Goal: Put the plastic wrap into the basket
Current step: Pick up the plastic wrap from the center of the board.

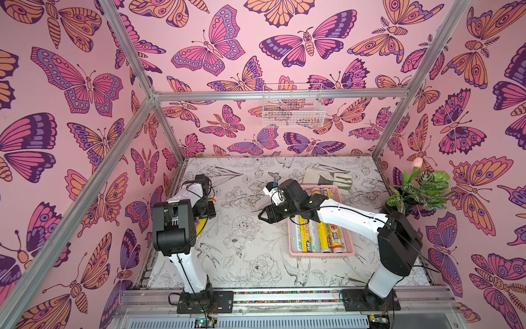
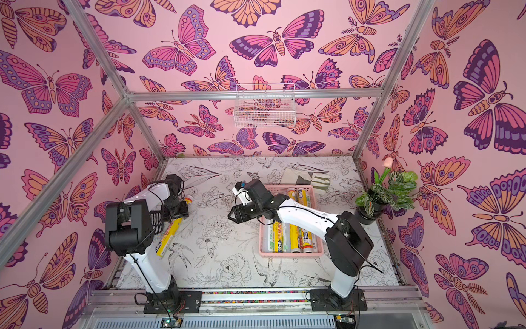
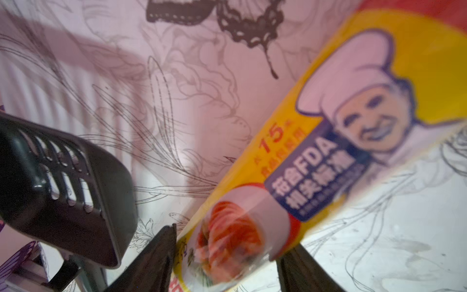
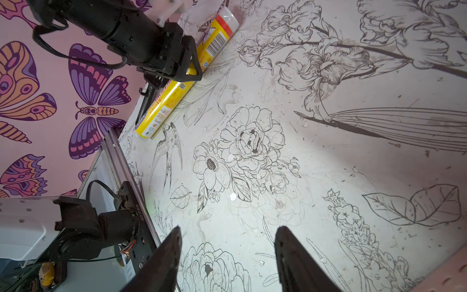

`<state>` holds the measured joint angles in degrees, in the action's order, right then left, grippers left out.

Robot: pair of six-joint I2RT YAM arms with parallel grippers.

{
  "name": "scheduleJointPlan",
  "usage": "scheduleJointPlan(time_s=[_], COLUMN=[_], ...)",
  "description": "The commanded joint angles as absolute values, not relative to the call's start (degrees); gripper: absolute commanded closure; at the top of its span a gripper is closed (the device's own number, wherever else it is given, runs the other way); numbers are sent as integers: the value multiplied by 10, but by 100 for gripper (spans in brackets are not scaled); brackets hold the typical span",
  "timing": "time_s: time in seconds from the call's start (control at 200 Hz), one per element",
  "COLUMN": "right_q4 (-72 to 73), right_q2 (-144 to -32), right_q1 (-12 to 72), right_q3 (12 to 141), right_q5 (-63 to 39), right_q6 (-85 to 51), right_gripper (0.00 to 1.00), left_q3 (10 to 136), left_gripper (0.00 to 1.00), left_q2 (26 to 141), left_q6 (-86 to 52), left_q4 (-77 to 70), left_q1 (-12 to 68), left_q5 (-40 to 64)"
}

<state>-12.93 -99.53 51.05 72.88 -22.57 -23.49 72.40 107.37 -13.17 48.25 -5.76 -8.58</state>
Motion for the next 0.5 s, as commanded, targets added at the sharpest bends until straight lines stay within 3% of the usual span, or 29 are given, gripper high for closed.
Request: scheduleJointPlan(time_s=[0.0,0.496], right_q4=[-138,-137], right_q2=[-989,-972], right_q1=[510,509], right_q3=[722,708], right_q5=[-228,-210], right_q6=[-224,-232], right_gripper=[38,38], left_q3=[716,702], left_gripper=[37,35], left_q2=[1064,1084], left_q6=[-135,-144], left_q4=[494,494], left_q1=[-58,-42], left_q5=[-24,-11])
